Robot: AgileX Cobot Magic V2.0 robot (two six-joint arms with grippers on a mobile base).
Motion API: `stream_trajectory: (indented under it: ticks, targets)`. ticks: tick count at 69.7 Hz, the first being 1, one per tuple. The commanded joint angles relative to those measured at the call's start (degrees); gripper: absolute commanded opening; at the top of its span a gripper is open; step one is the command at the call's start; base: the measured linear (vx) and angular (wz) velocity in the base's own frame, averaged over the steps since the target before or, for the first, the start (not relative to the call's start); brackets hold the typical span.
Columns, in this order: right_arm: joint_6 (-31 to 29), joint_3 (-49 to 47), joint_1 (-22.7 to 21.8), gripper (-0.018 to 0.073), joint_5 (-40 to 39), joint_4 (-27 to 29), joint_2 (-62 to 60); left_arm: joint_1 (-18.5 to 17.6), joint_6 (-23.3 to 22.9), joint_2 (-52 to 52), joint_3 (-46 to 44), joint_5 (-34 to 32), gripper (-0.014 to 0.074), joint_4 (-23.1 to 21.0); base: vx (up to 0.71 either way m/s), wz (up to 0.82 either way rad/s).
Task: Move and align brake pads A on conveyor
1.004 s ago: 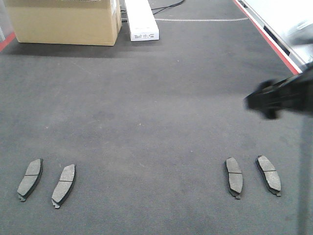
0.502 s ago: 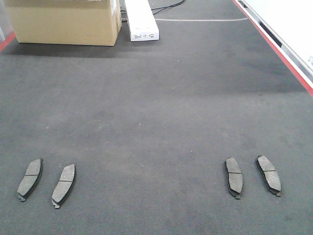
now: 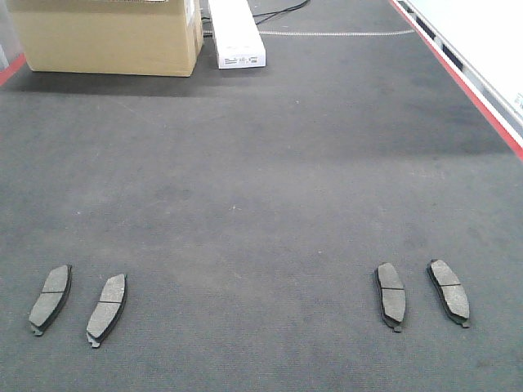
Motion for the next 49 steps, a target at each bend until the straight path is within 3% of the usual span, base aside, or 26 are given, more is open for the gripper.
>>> stream_trajectory:
  ticks: [1,49]
  targets:
    - [-0.46,-1.24,-0.19,0.0450,-3.80,-0.21,1.08,0.09,-0.06,0.92,-1.05,-3.59,0.0459,0.41,0.00,0.00]
    - [-0.46,-1.24,-0.19,0.0355,-3.80,-0.21,1.08,0.09,-0.06,0.92,-1.05,-3.59,0.0459,0.41,0.00,0.00]
